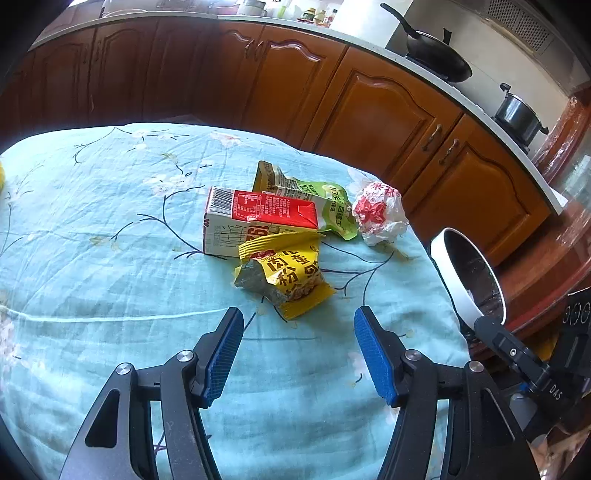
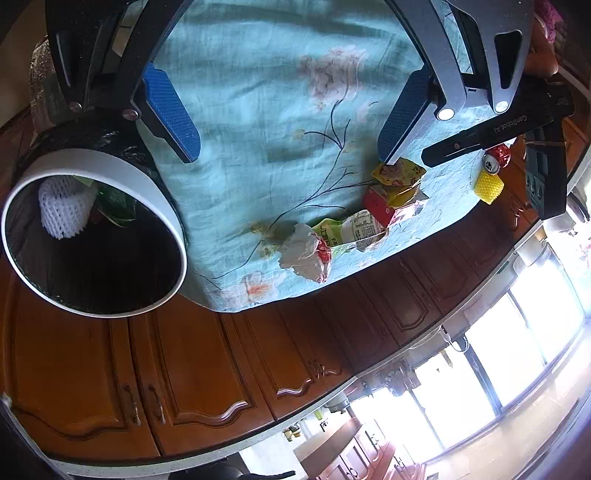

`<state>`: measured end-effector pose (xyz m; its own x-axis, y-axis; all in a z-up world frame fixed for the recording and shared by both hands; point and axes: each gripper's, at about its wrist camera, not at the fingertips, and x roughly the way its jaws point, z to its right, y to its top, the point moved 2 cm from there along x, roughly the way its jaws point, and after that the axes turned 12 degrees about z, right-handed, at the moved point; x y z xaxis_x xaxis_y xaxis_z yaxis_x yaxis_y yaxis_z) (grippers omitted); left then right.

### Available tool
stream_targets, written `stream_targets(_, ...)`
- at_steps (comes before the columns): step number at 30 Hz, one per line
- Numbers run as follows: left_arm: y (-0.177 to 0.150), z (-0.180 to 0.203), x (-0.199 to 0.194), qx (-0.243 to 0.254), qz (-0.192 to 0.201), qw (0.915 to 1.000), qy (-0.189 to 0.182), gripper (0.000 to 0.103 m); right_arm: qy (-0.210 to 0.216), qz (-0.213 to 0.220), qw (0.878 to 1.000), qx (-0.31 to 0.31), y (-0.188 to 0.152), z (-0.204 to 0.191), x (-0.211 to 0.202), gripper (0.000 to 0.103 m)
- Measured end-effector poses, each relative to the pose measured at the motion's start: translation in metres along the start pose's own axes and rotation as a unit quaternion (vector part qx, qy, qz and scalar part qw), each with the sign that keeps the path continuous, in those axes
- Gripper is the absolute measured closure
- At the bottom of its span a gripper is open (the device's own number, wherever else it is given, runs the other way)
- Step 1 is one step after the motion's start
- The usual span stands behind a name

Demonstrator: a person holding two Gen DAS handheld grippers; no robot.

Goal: Collect trash
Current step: 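Move both open tools back over the remaining trash, then grasp the yellow snack bag with the left tool while the right tool grasps the white paper wrapper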

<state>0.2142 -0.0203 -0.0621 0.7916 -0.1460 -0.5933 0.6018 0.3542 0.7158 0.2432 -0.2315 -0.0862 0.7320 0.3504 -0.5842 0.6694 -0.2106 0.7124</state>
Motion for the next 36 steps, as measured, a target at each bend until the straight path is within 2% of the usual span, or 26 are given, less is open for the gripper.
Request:
stream_targets(9,0.009,-0.005,0.025,-0.008,-0.01,0.9999,-0.001,0.041,0.011,0.004,1.0,-0.028,0.02,-0.014,0.028,0.005)
stream_targets(18,0.016,-0.004,0.055,0.001,-0.016,0.9998,0.012,0.044,0.019,-0.007,0.999,-0.047,0.037,-0.016,0.076,0.006)
stream_targets(20,0.018,-0.006,0.061,0.005,-0.018,0.9997,0.016,0.056,0.019,-0.012,0.998,-0.053,0.039,-0.017,0.088,0.006)
stream_targets(22,0.019,-0.007,0.064,0.004,-0.021,0.9997,0.01,0.063,0.018,-0.017,0.998,-0.061,0.039,-0.018,0.099,0.006)
stream_targets(23,0.02,-0.008,0.066,0.006,-0.021,0.9997,0.007,0.074,0.017,-0.019,0.998,-0.065,0.039,-0.019,0.105,0.008)
stream_targets(25,0.02,-0.008,0.066,0.014,-0.019,0.9997,0.007,0.08,0.014,-0.024,0.997,-0.071,0.04,-0.019,0.115,0.015)
stream_targets(28,0.02,-0.007,0.063,0.02,-0.014,0.9997,0.005,0.082,0.005,-0.035,0.996,-0.079,0.039,-0.019,0.126,0.046)
stream_targets(29,0.02,-0.007,0.062,0.021,-0.014,0.9997,0.001,0.082,0.0,-0.039,0.996,-0.08,0.037,-0.018,0.128,0.064)
stream_targets(33,0.018,-0.003,0.051,0.023,-0.01,0.9996,-0.015,0.083,0.001,-0.03,0.996,-0.081,0.036,-0.016,0.116,0.071)
stream_targets(36,0.016,0.004,0.041,0.028,-0.006,0.9991,-0.032,0.083,0.007,-0.021,0.997,-0.068,0.036,-0.013,0.098,0.073)
